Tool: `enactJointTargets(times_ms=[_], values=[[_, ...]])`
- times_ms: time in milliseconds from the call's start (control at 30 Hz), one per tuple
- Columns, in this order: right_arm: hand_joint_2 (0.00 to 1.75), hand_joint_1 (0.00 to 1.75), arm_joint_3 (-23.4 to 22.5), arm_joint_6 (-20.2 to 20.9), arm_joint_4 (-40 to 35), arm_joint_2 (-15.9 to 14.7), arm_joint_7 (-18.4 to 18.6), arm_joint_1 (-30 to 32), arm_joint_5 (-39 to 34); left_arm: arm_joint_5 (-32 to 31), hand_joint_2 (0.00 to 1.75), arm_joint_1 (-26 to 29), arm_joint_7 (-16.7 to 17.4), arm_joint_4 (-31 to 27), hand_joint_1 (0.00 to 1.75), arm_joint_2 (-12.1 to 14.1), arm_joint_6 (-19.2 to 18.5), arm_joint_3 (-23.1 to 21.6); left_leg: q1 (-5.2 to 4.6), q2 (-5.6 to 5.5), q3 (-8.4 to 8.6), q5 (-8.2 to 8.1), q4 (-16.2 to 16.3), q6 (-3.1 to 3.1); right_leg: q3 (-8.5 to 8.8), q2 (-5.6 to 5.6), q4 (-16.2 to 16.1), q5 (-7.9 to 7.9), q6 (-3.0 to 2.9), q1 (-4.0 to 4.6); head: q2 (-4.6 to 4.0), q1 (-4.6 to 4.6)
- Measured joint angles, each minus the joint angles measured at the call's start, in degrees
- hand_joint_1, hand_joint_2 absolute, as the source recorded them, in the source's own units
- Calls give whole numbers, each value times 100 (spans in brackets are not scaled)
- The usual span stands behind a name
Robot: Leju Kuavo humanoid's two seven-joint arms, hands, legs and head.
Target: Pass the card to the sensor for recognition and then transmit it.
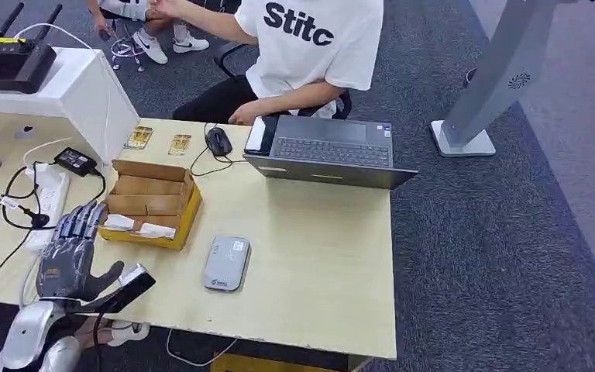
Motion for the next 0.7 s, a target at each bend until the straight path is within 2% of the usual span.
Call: enactJointTargets(times_ms=[200,700], values=[[175,0,37,22,0,-11,-2,-1,-7,-26,175,-201,17,197,0,79,-50,-2,0,0,0,0,0,0,0,0,0,0,0,0,0,2],[175,0,90,26,0,-11,17,-10,9,-48,175,-496,24,616,0,50,-35,-96,0,1,0,0,0,0,-1,2,0,0,0,0,0,2]])
